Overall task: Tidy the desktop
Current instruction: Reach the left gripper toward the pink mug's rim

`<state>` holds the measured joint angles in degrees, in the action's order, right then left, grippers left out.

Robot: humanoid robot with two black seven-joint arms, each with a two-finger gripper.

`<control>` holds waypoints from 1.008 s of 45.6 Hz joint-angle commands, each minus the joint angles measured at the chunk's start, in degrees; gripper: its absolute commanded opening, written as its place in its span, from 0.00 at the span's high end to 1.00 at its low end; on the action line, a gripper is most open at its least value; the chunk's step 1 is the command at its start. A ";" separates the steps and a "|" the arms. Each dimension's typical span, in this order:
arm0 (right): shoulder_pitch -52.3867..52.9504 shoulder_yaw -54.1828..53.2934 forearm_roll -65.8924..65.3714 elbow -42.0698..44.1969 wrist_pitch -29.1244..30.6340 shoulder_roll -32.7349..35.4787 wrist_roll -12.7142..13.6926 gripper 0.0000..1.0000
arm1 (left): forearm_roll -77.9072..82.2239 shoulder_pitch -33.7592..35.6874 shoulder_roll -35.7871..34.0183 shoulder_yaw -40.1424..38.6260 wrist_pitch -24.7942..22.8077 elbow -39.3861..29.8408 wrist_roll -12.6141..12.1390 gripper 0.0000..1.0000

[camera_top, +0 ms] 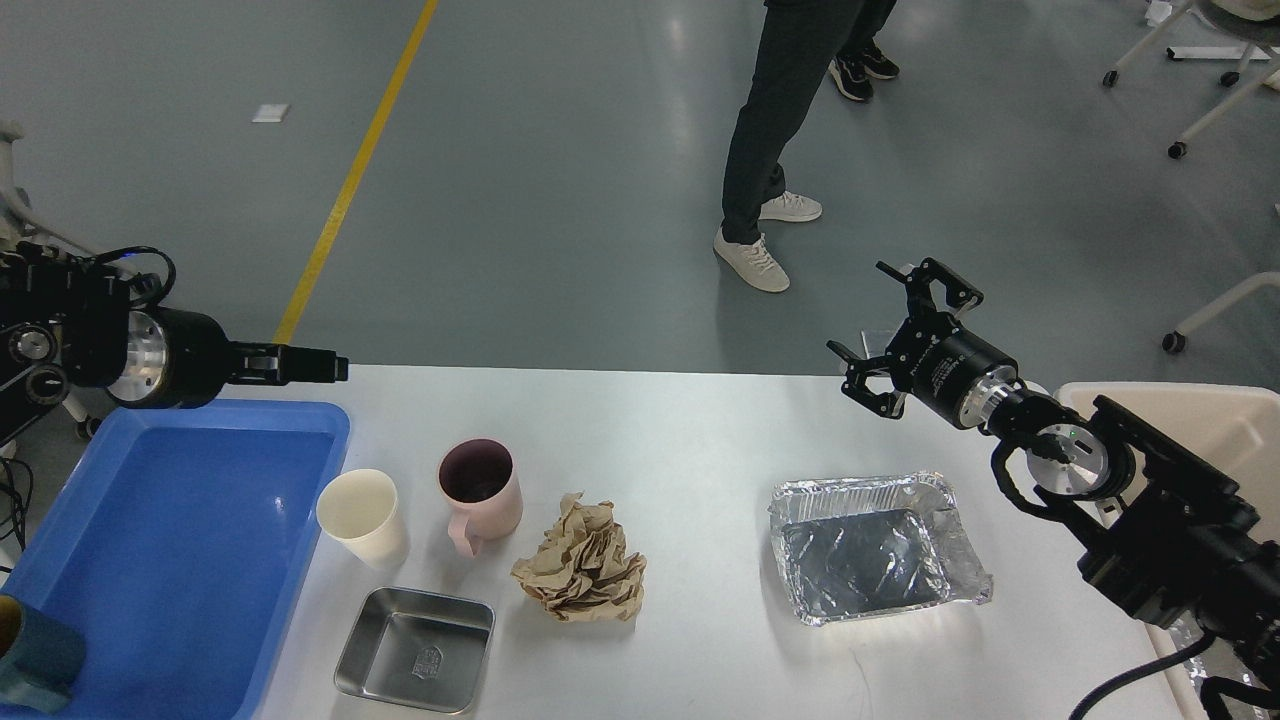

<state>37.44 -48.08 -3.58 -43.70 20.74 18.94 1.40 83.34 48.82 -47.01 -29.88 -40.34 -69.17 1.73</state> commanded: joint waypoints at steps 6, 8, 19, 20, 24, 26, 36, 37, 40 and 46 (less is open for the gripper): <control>-0.09 -0.18 -1.08 -0.07 0.01 -0.30 -0.08 0.00 | 1.39 -0.39 1.48 0.62 0.09 3.07 0.47 0.03; -0.09 -0.18 -1.08 -0.07 0.09 -0.30 -0.08 0.00 | 2.09 0.22 2.09 1.75 0.00 3.95 0.55 0.03; -0.18 -0.26 -1.08 -0.77 0.01 -0.39 -0.09 0.00 | 9.64 4.53 7.89 6.07 1.23 9.22 2.49 0.03; -0.18 -0.26 -1.08 -0.86 0.01 -0.39 -0.17 0.00 | 10.17 4.97 8.59 6.15 1.23 9.66 2.58 0.03; -0.18 -0.35 -1.08 -0.86 0.01 -0.39 -0.17 0.00 | 11.67 6.55 10.97 7.20 1.06 10.46 2.58 0.03; -0.18 -0.35 -1.08 -0.86 0.01 -0.39 -0.17 0.00 | 12.20 7.60 11.67 9.22 0.97 10.46 2.58 0.03; -0.18 -0.35 -1.08 -1.74 0.01 -0.39 -0.17 0.00 | 12.46 13.14 13.43 20.12 1.14 10.46 3.72 0.03; -0.18 -0.44 -1.08 -1.74 0.01 -0.39 -0.09 0.00 | 12.46 13.32 13.61 20.39 1.14 10.46 3.81 0.03; -0.26 -0.44 -1.08 -1.83 0.01 -0.30 -0.17 0.00 | 12.46 13.41 13.79 21.44 0.97 10.46 3.90 0.03; -0.35 -0.53 -1.08 -1.92 -0.34 -0.22 -0.17 0.00 | 12.46 13.41 14.58 22.59 0.88 10.46 3.90 0.03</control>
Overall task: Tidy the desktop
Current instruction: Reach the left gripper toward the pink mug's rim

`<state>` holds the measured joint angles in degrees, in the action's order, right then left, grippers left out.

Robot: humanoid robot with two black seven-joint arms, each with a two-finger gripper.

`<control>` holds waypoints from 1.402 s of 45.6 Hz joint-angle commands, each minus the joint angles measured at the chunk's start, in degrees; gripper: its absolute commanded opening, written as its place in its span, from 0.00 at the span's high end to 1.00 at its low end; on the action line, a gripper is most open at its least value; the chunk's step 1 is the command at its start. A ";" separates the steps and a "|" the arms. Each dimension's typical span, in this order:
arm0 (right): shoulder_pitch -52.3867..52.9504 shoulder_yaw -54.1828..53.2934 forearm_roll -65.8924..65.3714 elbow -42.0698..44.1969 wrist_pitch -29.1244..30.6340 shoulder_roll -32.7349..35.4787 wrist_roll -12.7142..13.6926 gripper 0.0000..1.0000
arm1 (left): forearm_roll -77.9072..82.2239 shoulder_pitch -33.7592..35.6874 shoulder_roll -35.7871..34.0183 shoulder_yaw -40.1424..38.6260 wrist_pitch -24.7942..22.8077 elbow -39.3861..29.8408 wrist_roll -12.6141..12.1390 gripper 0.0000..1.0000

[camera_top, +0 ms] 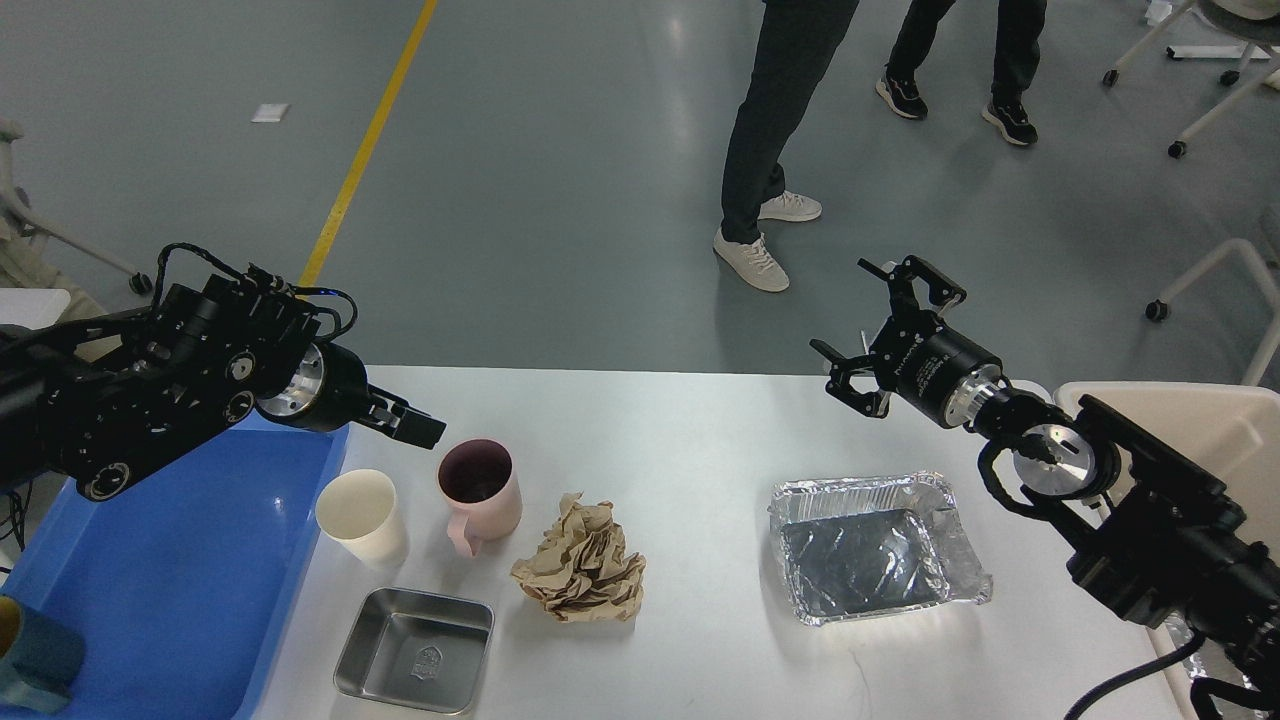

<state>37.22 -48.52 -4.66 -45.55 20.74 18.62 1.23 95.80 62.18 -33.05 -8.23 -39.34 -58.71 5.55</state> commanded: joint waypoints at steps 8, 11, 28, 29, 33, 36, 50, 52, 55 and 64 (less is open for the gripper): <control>-0.22 0.01 0.00 0.02 -0.61 0.36 0.00 0.00 | 0.00 0.04 0.88 1.46 -0.21 0.00 -0.01 0.03; -0.04 0.10 -0.26 0.02 -0.61 0.36 0.00 0.00 | 0.00 0.04 1.14 1.55 -0.30 0.00 0.07 0.03; 0.58 0.18 -3.34 0.02 -0.52 0.54 -0.62 0.00 | 0.08 0.04 1.85 4.89 -0.30 0.00 0.60 0.03; 0.58 0.18 -3.34 0.02 -0.52 0.63 -0.62 0.00 | 0.08 0.04 1.94 4.89 -0.30 0.00 0.60 0.03; 0.58 0.27 -3.34 0.02 -0.52 0.63 -0.62 0.00 | 0.08 0.04 2.46 4.89 -0.30 0.17 0.60 0.03; 0.58 0.27 -3.34 0.02 -0.52 0.72 -0.62 0.00 | 0.08 0.13 3.25 4.89 -0.30 1.14 0.60 0.03; 0.66 0.27 -3.34 0.02 -0.52 0.72 -0.62 0.00 | 2.71 -0.22 6.68 5.85 0.40 4.57 3.94 0.03; 0.66 0.27 -3.34 0.02 -0.52 0.80 -0.62 0.00 | 4.03 -0.31 7.21 6.64 0.67 5.53 4.55 0.03; 0.58 0.27 -3.34 0.02 -0.52 0.80 -0.62 0.00 | 4.92 -0.39 8.52 6.99 1.63 7.11 5.96 0.03; 0.58 0.27 -3.34 0.02 -0.43 0.89 -0.62 0.00 | 5.01 -0.13 9.76 6.99 2.87 9.67 6.75 0.03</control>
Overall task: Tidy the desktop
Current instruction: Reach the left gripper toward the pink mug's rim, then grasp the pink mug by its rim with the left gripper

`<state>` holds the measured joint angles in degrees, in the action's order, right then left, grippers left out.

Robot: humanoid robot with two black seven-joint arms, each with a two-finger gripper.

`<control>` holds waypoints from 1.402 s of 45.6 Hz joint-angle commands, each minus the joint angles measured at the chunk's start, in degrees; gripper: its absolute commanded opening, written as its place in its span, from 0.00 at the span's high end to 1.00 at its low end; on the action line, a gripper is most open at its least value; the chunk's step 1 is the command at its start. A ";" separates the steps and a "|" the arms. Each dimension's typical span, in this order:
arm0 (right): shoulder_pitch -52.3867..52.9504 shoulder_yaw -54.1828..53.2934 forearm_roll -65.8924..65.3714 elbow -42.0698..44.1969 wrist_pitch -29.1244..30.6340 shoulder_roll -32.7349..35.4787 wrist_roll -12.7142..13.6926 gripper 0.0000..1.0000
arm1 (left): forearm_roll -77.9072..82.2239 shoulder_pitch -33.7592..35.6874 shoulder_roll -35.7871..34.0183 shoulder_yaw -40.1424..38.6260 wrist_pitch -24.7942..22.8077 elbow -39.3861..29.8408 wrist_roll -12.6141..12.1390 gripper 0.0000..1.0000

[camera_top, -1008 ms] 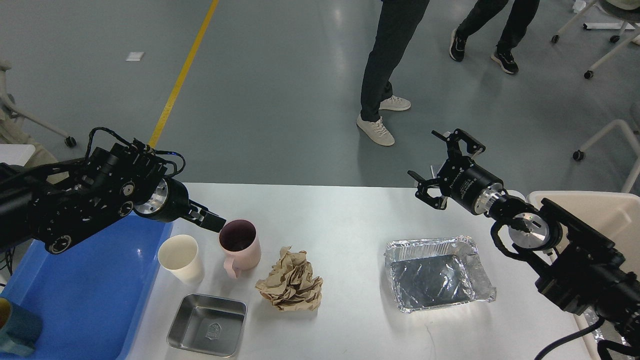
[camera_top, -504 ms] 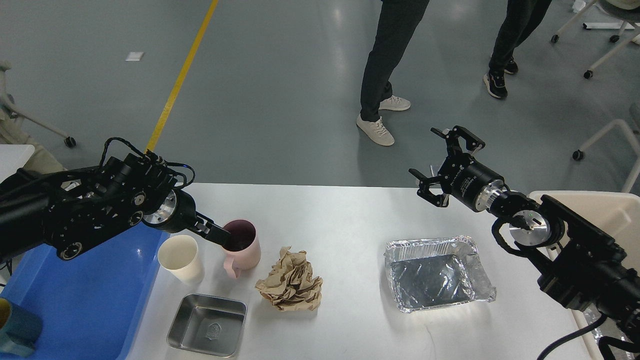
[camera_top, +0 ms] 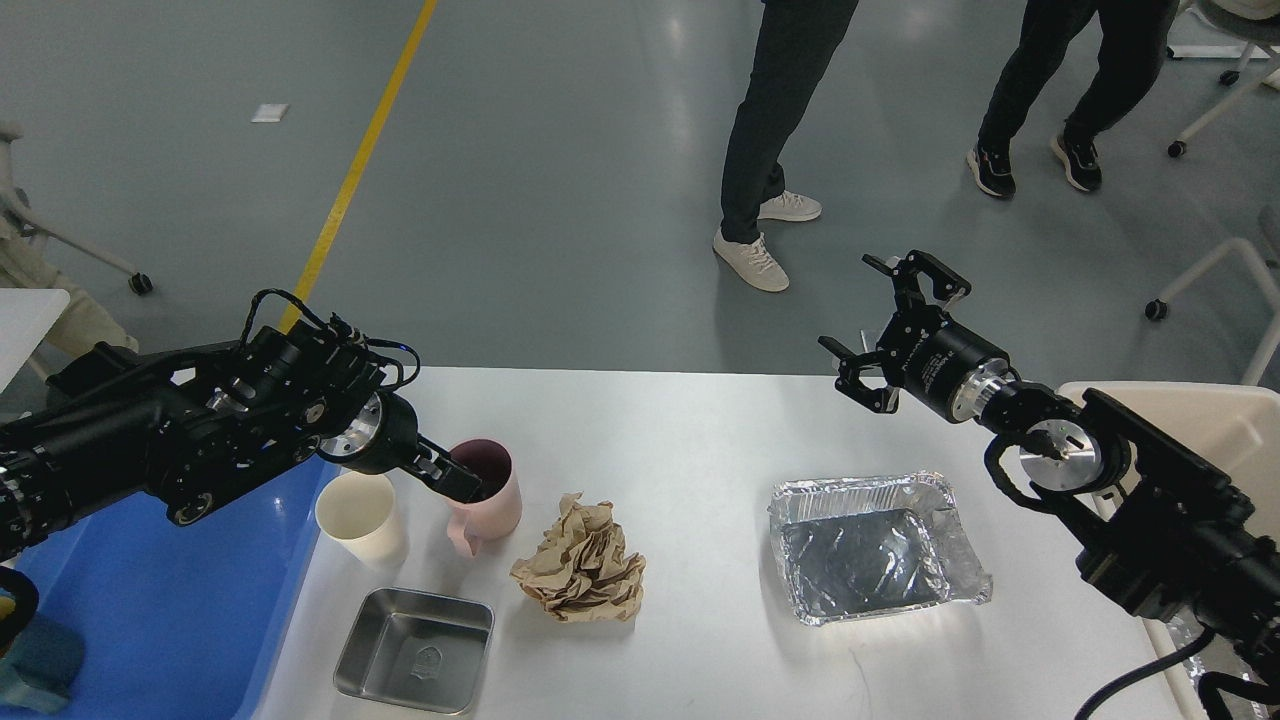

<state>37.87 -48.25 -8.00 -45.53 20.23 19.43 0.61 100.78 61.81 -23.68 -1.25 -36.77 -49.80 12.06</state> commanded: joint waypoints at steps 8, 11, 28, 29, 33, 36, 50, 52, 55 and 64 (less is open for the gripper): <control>-0.08 0.00 0.00 0.00 0.07 0.09 0.00 0.00 | -0.06 0.33 -0.31 0.02 0.56 1.64 0.24 0.03; -0.08 0.00 0.00 0.00 0.16 0.09 0.00 0.00 | -0.06 -0.11 -0.40 0.11 1.26 2.25 0.24 0.03; -0.26 0.00 0.00 0.00 0.16 0.09 0.00 0.00 | 0.03 -0.55 1.35 3.10 5.66 7.35 2.17 0.08; -0.26 0.00 0.00 0.00 0.07 0.09 -0.09 0.00 | 0.03 -0.55 1.53 3.19 5.75 7.53 2.44 0.09; -0.26 0.00 0.00 0.00 0.07 0.09 -0.09 0.00 | 0.03 -0.63 2.32 4.15 6.54 8.41 3.32 0.11; -0.26 -0.09 0.00 0.00 0.16 0.00 -0.09 0.00 | 0.03 -0.81 2.94 5.21 7.42 8.93 3.58 0.14; -0.34 -0.09 0.00 0.00 0.16 0.00 -0.09 0.00 | 0.21 -0.72 5.75 6.26 8.56 12.01 6.22 0.31; -0.34 0.00 0.00 0.00 0.16 0.00 -0.09 0.00 | 0.21 -0.64 5.66 6.26 8.65 12.10 6.31 0.37; -0.34 0.00 0.00 0.00 0.16 -0.09 -0.09 0.00 | 0.30 -0.37 5.58 6.26 8.65 12.10 6.57 0.46; -0.43 0.00 0.00 0.00 0.16 -0.18 -0.09 0.00 | 0.21 0.59 4.87 9.16 8.56 12.10 10.52 0.79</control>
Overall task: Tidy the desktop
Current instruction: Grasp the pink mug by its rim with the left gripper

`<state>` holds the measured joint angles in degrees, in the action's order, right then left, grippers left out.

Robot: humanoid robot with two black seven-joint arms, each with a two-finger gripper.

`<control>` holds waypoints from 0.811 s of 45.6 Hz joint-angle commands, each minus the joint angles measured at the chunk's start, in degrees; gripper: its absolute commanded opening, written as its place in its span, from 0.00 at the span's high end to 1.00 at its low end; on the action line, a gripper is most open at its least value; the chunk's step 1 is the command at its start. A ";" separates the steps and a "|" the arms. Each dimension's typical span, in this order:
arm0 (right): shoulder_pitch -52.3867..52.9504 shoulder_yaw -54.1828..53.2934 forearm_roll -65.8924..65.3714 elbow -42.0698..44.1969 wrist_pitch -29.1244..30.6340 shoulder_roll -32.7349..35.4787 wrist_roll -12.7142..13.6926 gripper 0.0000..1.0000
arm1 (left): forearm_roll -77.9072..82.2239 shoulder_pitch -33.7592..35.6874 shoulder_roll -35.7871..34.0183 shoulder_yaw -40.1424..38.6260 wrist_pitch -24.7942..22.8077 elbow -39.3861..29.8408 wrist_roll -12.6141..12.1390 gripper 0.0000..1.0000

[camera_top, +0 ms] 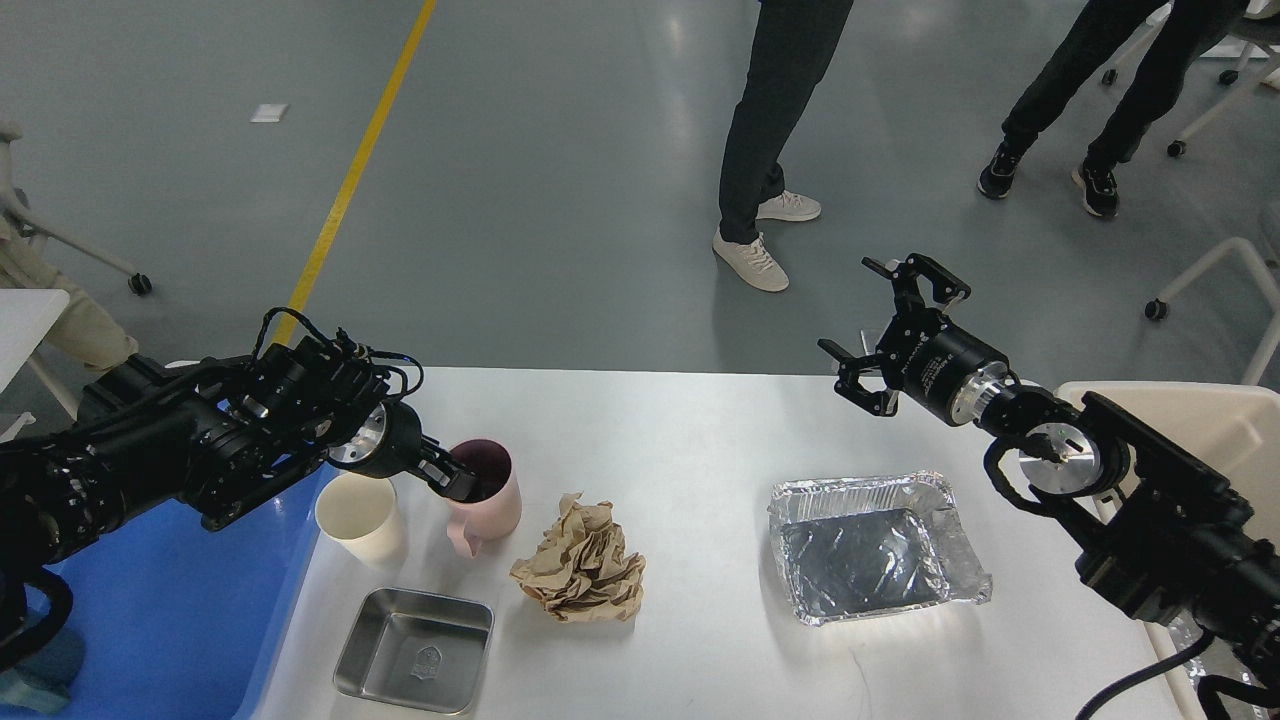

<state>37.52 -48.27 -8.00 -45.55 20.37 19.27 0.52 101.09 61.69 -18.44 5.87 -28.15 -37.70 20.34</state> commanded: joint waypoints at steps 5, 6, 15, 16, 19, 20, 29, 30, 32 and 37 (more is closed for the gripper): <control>-0.08 0.02 0.00 0.02 0.02 0.07 0.01 0.00 | -0.11 0.80 -0.72 2.92 0.02 0.17 3.13 0.84; -0.08 0.02 0.00 0.02 0.02 0.07 0.01 0.00 | -0.11 0.71 -0.72 2.92 0.02 0.52 3.13 0.85; -0.08 -0.07 -0.17 0.11 0.02 0.07 0.01 0.00 | -0.11 0.10 -0.81 3.80 0.72 2.54 5.06 0.94; -0.08 -0.07 -0.17 0.11 0.02 0.07 0.01 0.00 | -0.11 0.10 -0.81 4.24 0.90 2.71 5.41 0.95; -0.08 -0.07 -0.17 0.11 0.02 -0.10 -0.26 0.00 | -0.19 0.27 -0.81 5.21 1.52 3.24 6.29 0.98; -0.08 -0.07 -0.17 0.11 0.02 -0.19 -0.26 0.00 | -0.37 0.36 -0.81 5.38 1.69 3.50 6.47 0.98; -0.17 0.02 -0.26 0.11 0.02 -0.46 -0.35 0.00 | -1.16 1.15 -0.63 5.56 1.96 5.79 6.73 0.99; -0.17 0.02 -0.26 0.11 0.02 -0.46 -0.35 0.00 | -1.25 1.33 -0.63 5.56 2.04 5.79 6.73 0.99; -0.08 0.02 -0.26 0.11 0.02 -0.46 -0.35 0.00 | -1.77 1.68 -0.54 5.47 2.04 5.88 6.73 0.99; -0.08 0.02 -0.26 0.11 0.02 -0.37 -0.35 0.00 | -3.44 1.94 -0.19 5.21 2.22 6.14 6.29 0.99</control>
<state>37.39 -48.26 -8.25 -45.43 20.41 18.82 0.17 99.19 63.27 -18.98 11.42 -26.09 -31.83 27.01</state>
